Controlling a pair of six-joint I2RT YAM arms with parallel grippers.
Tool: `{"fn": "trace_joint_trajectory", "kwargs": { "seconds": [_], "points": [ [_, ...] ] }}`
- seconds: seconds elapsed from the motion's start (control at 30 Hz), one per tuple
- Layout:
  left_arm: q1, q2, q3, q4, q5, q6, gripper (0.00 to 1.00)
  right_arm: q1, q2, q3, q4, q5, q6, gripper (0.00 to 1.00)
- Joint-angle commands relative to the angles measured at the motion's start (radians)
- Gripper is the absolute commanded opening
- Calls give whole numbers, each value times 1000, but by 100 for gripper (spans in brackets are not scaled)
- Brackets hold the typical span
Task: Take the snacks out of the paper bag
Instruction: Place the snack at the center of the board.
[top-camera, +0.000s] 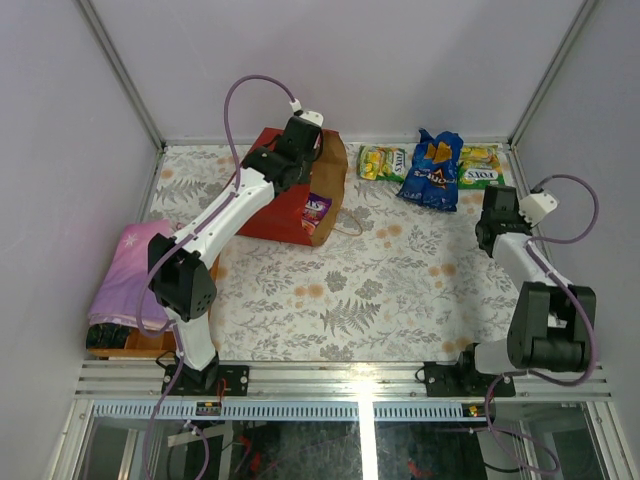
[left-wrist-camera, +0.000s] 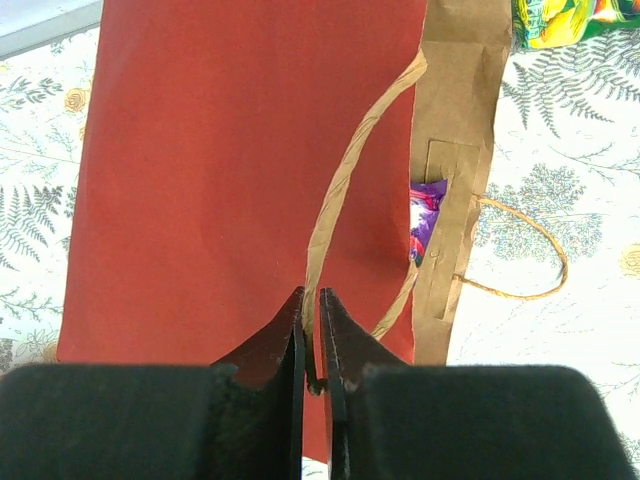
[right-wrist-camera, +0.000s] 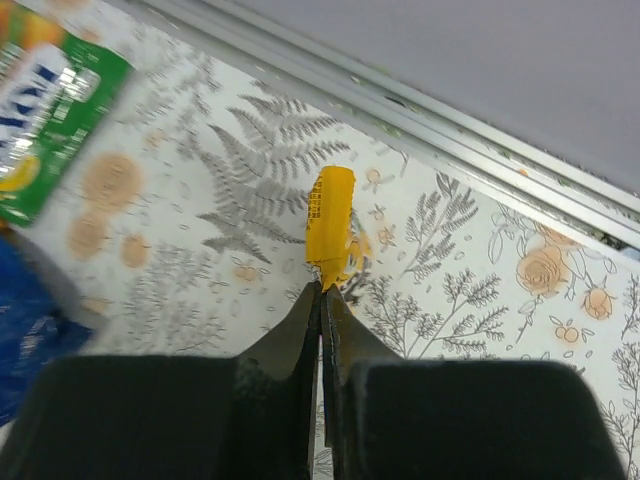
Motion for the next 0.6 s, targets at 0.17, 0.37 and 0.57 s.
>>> {"fn": "trace_joint_trajectory", "kwargs": {
  "seconds": [0.17,0.37,0.57],
  "points": [
    [-7,-22,10,10,-26,19,8,1,140,84,27,112,78,0],
    [-6,-31,6,10,-45,23,8,1,263,170,94,93,89,0],
    [-7,-35,5,10,-56,28,8,2,391,271,146,52,114,0]
  ]
}}
